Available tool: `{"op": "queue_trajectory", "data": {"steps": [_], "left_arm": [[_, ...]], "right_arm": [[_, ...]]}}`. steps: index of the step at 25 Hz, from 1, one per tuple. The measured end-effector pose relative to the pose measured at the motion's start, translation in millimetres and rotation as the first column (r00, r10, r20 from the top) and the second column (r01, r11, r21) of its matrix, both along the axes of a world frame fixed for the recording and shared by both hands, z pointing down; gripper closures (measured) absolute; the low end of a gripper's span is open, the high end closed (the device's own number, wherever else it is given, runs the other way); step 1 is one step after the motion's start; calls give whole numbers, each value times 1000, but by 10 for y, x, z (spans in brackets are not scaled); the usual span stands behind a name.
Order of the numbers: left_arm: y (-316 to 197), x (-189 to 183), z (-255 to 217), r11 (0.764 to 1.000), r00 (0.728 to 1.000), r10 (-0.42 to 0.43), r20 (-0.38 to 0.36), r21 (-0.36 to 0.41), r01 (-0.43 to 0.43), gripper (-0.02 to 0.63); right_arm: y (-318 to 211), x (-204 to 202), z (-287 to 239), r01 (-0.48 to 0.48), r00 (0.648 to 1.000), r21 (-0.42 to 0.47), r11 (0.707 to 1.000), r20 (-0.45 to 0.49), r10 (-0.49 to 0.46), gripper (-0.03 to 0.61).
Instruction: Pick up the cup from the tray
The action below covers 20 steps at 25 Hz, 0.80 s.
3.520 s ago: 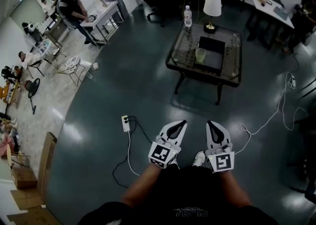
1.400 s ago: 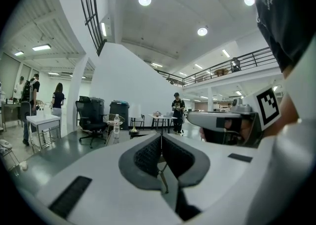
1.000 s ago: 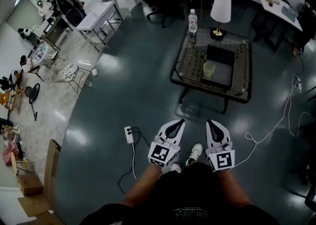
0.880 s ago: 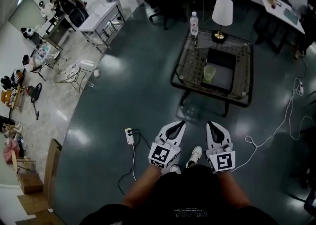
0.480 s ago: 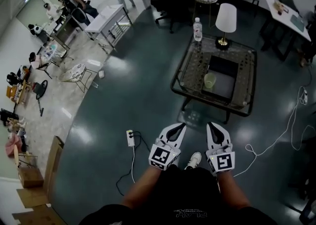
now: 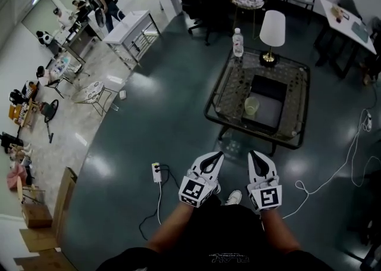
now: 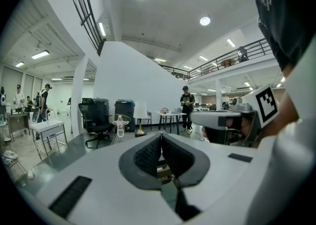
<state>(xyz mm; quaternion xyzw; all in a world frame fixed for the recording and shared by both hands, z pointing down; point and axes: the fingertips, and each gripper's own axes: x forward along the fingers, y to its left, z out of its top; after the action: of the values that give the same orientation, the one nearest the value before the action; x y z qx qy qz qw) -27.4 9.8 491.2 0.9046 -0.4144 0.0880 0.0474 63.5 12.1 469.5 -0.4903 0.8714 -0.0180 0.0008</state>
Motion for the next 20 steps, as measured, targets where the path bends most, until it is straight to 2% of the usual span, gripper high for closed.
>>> {"op": "queue_trajectory", "data": {"steps": [11,20], "left_arm": [[-699,29,-8,999,999,50,-18,5,-50,603],[-1416,-179,-11,997,996,80,-26,8,-79,603]], "right_arm": [[-607,-4,-12,-31,999,3,1000,-23,31,568],[-1297,-242,-20,-52,998,0,999,-38,52,569]]}}
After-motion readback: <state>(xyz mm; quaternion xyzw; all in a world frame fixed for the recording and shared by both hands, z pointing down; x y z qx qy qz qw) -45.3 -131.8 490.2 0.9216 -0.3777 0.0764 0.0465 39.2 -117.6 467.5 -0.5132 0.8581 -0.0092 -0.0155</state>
